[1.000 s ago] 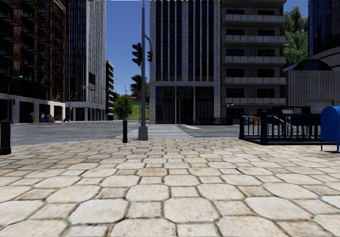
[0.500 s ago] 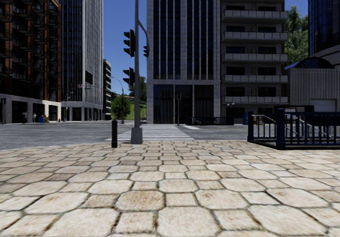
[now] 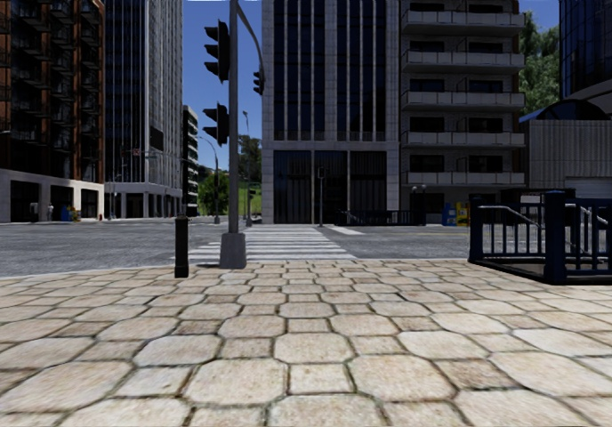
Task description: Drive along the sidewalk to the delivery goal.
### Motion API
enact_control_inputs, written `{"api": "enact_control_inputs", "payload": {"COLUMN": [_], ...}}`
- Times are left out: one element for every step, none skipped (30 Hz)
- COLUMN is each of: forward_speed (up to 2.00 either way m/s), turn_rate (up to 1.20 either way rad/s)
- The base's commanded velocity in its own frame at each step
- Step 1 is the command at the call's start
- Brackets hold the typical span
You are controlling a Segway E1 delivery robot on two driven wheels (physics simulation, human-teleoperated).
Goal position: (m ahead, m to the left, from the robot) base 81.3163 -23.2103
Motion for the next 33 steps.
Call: {"api": "enact_control_inputs", "payload": {"forward_speed": [1.97,1.97,1.97,1.97,1.97,1.97,1.97,1.97,1.97,1.97,1.97,1.97,1.97,1.97,1.97,1.97,1.97,1.97,1.97,1.97,1.97,1.97,1.97,1.97,1.97,1.97,1.97,1.97,1.97,1.97,1.97,1.97,1.97], "turn_rate": [0.00,0.00,0.00,0.00,0.00,0.00,0.00,0.00,0.00,0.00,0.00,0.00,0.00,0.00,0.00,0.00,0.00,0.00,0.00,0.00,0.00,0.00,0.00,0.00,0.00,0.00,0.00,0.00,0.00,0.00,0.00,0.00,0.00]}}
